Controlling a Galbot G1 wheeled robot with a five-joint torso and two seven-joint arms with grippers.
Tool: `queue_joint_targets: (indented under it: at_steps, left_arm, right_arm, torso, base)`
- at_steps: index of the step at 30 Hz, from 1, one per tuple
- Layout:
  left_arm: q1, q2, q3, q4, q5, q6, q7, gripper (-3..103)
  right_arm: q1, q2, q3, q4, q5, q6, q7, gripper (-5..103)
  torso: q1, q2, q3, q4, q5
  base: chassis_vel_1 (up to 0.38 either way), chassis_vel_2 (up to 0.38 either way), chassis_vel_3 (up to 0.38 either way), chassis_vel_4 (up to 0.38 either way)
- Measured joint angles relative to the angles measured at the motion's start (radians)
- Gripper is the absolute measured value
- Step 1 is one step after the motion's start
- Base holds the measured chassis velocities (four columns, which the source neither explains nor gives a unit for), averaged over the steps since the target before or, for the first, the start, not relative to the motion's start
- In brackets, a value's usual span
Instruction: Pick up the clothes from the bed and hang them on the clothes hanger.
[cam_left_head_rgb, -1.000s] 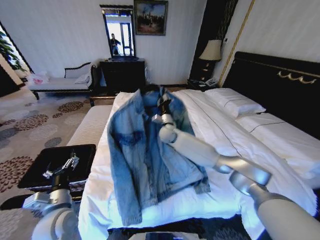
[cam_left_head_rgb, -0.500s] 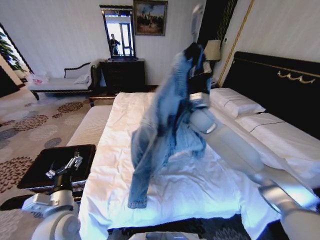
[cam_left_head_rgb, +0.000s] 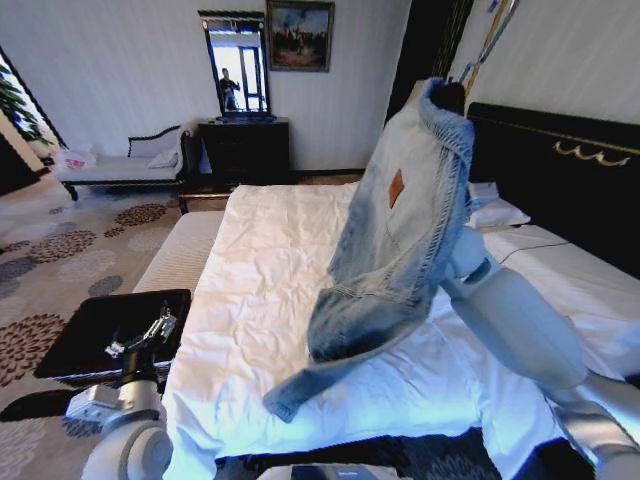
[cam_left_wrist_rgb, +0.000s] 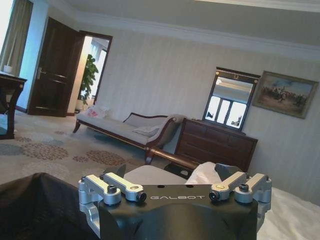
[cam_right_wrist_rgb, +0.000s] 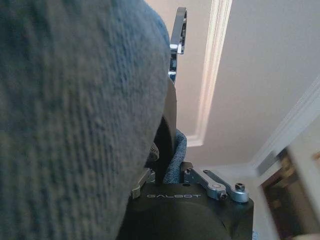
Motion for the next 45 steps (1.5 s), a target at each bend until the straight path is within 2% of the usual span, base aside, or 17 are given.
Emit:
queue_joint_targets:
  at_steps: [2, 5, 8, 10, 11, 14, 16, 20, 24, 27, 38, 45]
  left_arm:
    - [0.0, 0.005, -0.012, 0.001, -0.006, 0.0, -0.001, 100]
    - [0.0, 0.01, -0.026, 0.002, -0.017, 0.0, -0.002, 100]
    - [-0.003, 0.012, -0.043, 0.0, -0.038, 0.0, -0.005, 100]
    - [-0.005, 0.012, -0.045, -0.001, -0.041, 0.0, -0.006, 100]
    - [-0.007, 0.011, -0.046, -0.004, -0.045, 0.0, -0.006, 100]
    - [-0.007, 0.01, -0.045, -0.013, -0.047, 0.0, -0.007, 100]
    - [-0.007, 0.01, -0.045, -0.016, -0.048, 0.0, -0.007, 100]
    - [-0.006, 0.014, -0.045, -0.023, -0.053, 0.0, -0.007, 100]
    - [-0.01, 0.013, -0.035, -0.023, -0.052, 0.0, -0.007, 100]
    - [-0.013, 0.011, -0.027, -0.023, -0.05, 0.0, -0.007, 100]
    - [-0.018, 0.013, -0.026, -0.03, -0.053, 0.0, -0.007, 100]
    - [-0.008, 0.016, -0.027, -0.044, -0.055, 0.003, -0.007, 100]
  right_arm:
    - [0.065, 0.0, -0.031, -0.004, 0.094, 0.001, -0.022, 19]
    - [0.128, -0.007, -0.06, -0.014, 0.164, 0.001, -0.043, 19]
    - [0.211, -0.04, -0.097, -0.022, 0.27, 0.004, -0.11, 19]
    - [0.216, -0.052, -0.099, -0.019, 0.288, 0.013, -0.14, 19]
    - [0.21, -0.072, -0.096, -0.004, 0.305, 0.03, -0.18, 19]
    - [0.124, -0.116, -0.04, 0.047, 0.321, 0.059, -0.227, 19]
    - [0.088, -0.127, -0.018, 0.062, 0.319, 0.069, -0.24, 19]
    - [-0.111, -0.186, 0.099, 0.146, 0.254, 0.097, -0.252, 19]
    - [-0.215, -0.234, 0.178, 0.197, 0.19, 0.087, -0.245, 19]
    - [-0.244, -0.245, 0.186, 0.205, 0.146, 0.091, -0.22, 19]
    - [-0.29, -0.232, 0.185, 0.201, 0.058, 0.118, -0.214, 19]
    - [-0.382, -0.217, 0.241, 0.224, 0.026, 0.119, -0.215, 19]
  torso:
    - [0.0, 0.0, 0.0, -0.0001, 0.0002]
    - [0.0, 0.0, 0.0, 0.0001, 0.0001]
    - [0.0, 0.0, 0.0, 0.0002, -0.0003]
    - [0.0, 0.0, 0.0, 0.0002, -0.0002]
    - [0.0, 0.0, 0.0, 0.0, 0.0]
    - [0.0, 0.0, 0.0, -0.0003, 0.0002]
    - [0.0, 0.0, 0.0, -0.0004, 0.0006]
    - [0.0, 0.0, 0.0, -0.0004, 0.0007]
    - [0.0, 0.0, 0.0, -0.0006, 0.0003]
    - [0.0, 0.0, 0.0, -0.0003, 0.0004]
    - [0.0, 0.0, 0.0, -0.0001, 0.0003]
    - [0.0, 0.0, 0.0, -0.0002, 0.0003]
  base:
    - [0.0, 0.0, 0.0, 0.0]
    - [0.0, 0.0, 0.0, 0.0]
    - [0.0, 0.0, 0.0, 0.0]
    - [0.0, 0.0, 0.0, 0.0]
    - [0.0, 0.0, 0.0, 0.0]
    - [0.0, 0.0, 0.0, 0.0]
    - [0.0, 0.0, 0.0, 0.0]
    - [0.0, 0.0, 0.0, 0.0]
    - [0.0, 0.0, 0.0, 0.0]
    - [0.0, 0.0, 0.0, 0.0]
    - [0.0, 0.0, 0.0, 0.0]
    - [0.0, 0.0, 0.0, 0.0]
